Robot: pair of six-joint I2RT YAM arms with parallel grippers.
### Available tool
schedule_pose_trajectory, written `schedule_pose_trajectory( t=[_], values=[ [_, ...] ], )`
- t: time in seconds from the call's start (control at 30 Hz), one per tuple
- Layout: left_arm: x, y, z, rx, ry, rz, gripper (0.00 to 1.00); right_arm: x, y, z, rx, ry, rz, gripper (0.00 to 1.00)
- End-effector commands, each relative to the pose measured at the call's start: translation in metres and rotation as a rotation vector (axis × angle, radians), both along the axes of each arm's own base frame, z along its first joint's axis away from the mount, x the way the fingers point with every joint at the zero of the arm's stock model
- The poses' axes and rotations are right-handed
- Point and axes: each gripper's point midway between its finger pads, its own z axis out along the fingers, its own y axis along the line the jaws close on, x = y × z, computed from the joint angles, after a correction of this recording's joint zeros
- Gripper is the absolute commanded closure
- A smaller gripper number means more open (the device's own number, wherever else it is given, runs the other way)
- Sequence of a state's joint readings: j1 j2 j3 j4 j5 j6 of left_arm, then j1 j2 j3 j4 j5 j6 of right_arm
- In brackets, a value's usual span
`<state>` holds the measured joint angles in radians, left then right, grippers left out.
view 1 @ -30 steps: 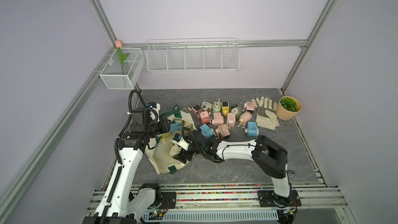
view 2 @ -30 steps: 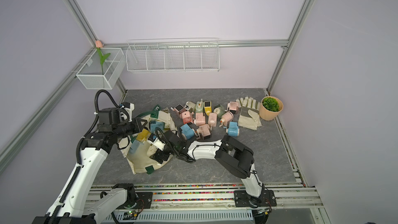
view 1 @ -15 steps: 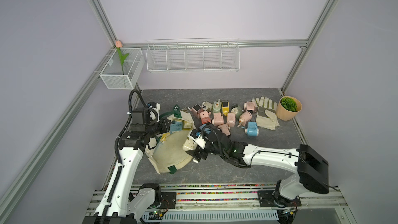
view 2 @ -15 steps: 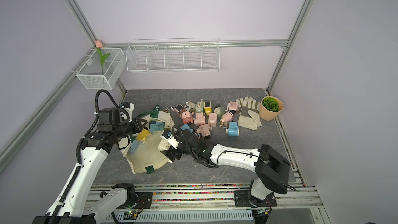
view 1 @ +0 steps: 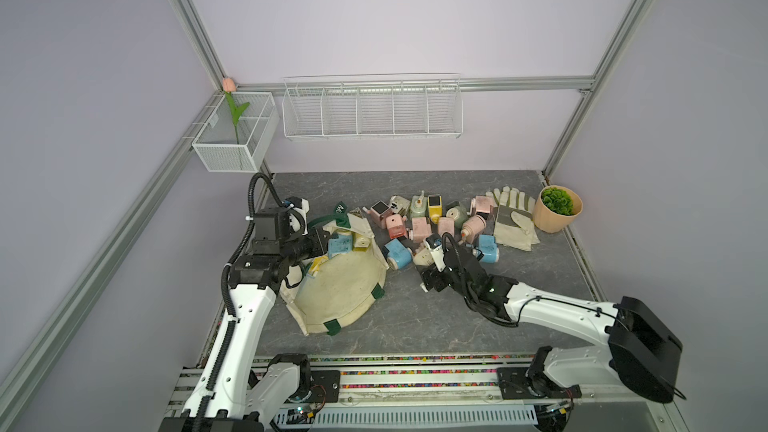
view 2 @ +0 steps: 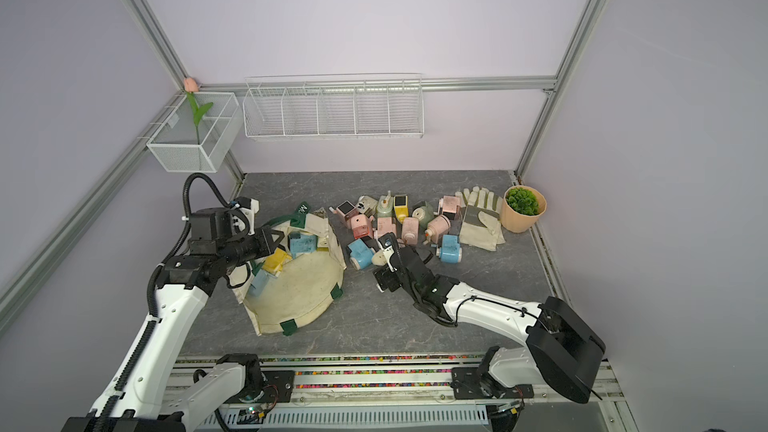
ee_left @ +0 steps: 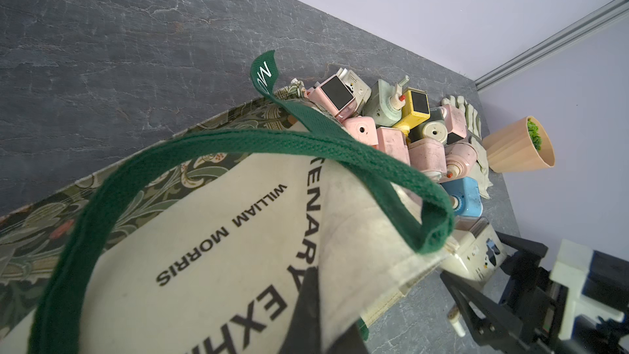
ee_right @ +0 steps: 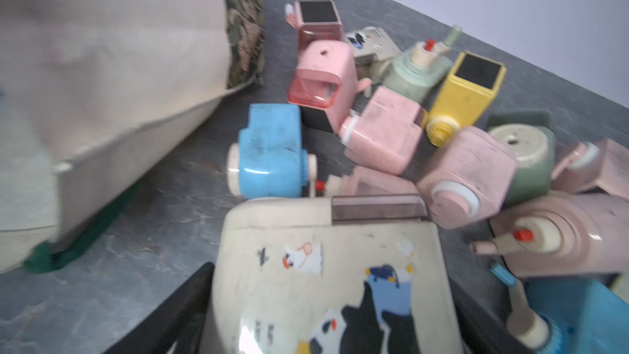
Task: Take out the pencil sharpeners from the tote bags
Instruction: Place the pencil sharpener at the center of the board.
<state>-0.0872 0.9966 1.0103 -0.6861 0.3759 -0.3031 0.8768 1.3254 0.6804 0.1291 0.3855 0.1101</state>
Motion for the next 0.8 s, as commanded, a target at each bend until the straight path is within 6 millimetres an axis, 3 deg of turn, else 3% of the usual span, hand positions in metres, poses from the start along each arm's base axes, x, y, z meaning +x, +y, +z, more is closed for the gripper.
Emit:
schedule_pose_trajectory(
  t=[0.0,0.17,0.37,0.77],
  values=[
    [-0.002,-0.003,0.013,-0.021,-0.039,-0.012,1.0,0.019,-0.038,0.01,0.017,-0.052,-0.201,0.32],
    [-0.002,-0.005,0.016,-0.029,-0.045,-0.018,1.0,0.038,-0.071,-0.013,0.054,0.016,-0.329,0.31],
    [-0.004,-0.005,0.016,-0.03,-0.047,-0.018,1.0,0.056,-0.088,-0.04,0.073,0.104,-0.392,0.31],
    [-0.003,-0.003,0.015,-0.025,-0.045,-0.01,1.0,0.077,-0.081,-0.068,0.109,0.198,-0.373,0.22]
  ],
)
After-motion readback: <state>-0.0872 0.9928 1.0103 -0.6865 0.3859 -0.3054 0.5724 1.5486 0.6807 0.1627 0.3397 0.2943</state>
